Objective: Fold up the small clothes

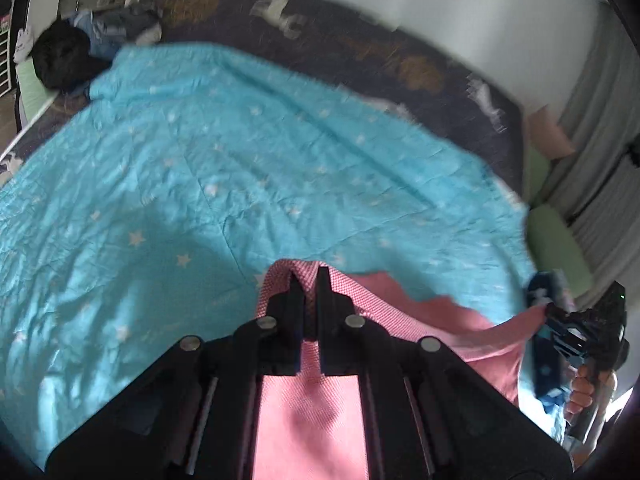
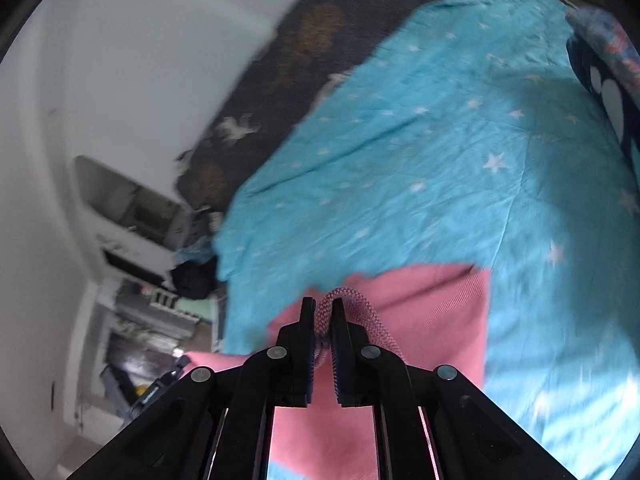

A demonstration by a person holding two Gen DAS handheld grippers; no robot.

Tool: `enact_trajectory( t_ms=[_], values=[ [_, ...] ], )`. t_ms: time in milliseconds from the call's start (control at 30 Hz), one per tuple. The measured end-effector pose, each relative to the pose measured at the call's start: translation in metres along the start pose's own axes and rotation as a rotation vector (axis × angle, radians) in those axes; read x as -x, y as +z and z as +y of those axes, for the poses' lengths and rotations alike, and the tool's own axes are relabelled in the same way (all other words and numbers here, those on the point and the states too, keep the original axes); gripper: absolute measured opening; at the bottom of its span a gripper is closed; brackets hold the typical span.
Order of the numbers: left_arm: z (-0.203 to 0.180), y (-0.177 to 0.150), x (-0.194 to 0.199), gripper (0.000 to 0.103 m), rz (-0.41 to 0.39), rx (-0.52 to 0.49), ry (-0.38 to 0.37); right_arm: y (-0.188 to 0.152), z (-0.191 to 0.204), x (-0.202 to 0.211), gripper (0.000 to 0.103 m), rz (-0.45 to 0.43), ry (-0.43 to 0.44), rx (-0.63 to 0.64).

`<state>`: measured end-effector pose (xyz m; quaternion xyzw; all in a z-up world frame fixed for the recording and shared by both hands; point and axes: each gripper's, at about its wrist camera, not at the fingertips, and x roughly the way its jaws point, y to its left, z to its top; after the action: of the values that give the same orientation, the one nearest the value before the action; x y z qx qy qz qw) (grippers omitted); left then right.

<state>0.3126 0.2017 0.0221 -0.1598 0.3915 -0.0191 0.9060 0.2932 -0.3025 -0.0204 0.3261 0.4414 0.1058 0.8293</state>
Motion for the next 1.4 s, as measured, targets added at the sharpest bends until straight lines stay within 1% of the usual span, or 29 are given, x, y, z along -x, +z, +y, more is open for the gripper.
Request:
enact_trajectory(
  t_ms=[33,67,100,133,200,233,300,367,433,500,567,633,733,800,900,1000,1067,1167,1200,1267,1400],
  values=[
    [0.004,0.003,-0.017,0.01,0.023,0.015,0.015,0.009,-0.013,-0.012,0.026,0.003,-0.043,-0.042],
    [0.007,0.003,-0.035,0.018,0.054,0.028,0.029,0.015,-0.024,-0.021,0.038,0.012,-0.085,-0.074],
    [0.012,0.003,-0.051,0.025,0.086,0.046,0.036,0.02,-0.037,-0.03,0.039,0.024,-0.138,-0.105],
    [0.016,0.001,-0.063,0.028,0.108,0.065,0.033,0.022,-0.047,-0.035,0.039,0.03,-0.171,-0.124],
    [0.022,-0.001,-0.075,0.032,0.126,0.092,0.02,0.019,-0.062,-0.037,0.039,0.04,-0.187,-0.119],
    [0.023,-0.002,-0.076,0.033,0.125,0.093,0.01,0.015,-0.064,-0.035,0.039,0.046,-0.192,-0.095],
    [0.024,-0.004,-0.068,0.045,0.111,0.072,0.011,0.002,-0.06,-0.025,0.039,0.05,-0.198,-0.003],
    [0.022,-0.005,-0.059,0.051,0.095,0.045,0.021,-0.015,-0.051,-0.007,0.039,0.045,-0.199,0.111],
    [0.023,-0.006,-0.044,0.055,0.084,0.021,0.01,-0.03,-0.044,0.011,0.039,0.045,-0.174,0.184],
    [0.027,-0.011,-0.029,0.064,0.076,0.016,0.002,-0.049,-0.035,0.025,0.039,0.077,-0.131,0.232],
    [0.031,-0.018,-0.016,0.069,0.071,0.01,-0.007,-0.062,-0.029,0.032,0.039,0.12,-0.115,0.266],
    [0.036,-0.029,-0.004,0.07,0.081,-0.008,-0.007,-0.066,-0.022,0.032,0.039,0.14,-0.116,0.287],
    [0.048,-0.047,0.001,0.073,0.109,0.02,-0.004,-0.064,-0.017,0.024,0.039,0.146,-0.106,0.276],
    [0.057,-0.058,-0.003,0.073,0.157,0.045,-0.018,-0.06,-0.017,0.01,0.039,0.162,-0.098,0.247],
    [0.07,-0.08,-0.011,0.073,0.218,0.063,-0.063,-0.059,-0.022,-0.004,0.039,0.177,-0.139,0.222],
    [0.073,-0.09,-0.021,0.073,0.239,0.041,-0.08,-0.056,-0.027,-0.017,0.04,0.187,-0.146,0.201],
    [0.075,-0.086,-0.025,0.073,0.238,0.066,-0.121,-0.051,-0.028,-0.024,0.041,0.185,-0.128,0.191],
    [0.078,-0.072,-0.038,0.073,0.234,0.125,-0.21,-0.041,-0.027,-0.037,0.041,0.195,-0.102,0.165],
    [0.079,-0.066,-0.045,0.073,0.237,0.147,-0.22,-0.037,-0.028,-0.042,0.041,0.197,-0.104,0.155],
    [0.082,-0.055,-0.057,0.073,0.23,0.185,-0.215,-0.03,-0.03,-0.052,0.04,0.201,-0.101,0.139],
    [0.077,-0.035,-0.081,0.072,0.226,0.218,-0.246,-0.018,-0.034,-0.07,0.04,0.209,-0.08,0.107]
  ],
)
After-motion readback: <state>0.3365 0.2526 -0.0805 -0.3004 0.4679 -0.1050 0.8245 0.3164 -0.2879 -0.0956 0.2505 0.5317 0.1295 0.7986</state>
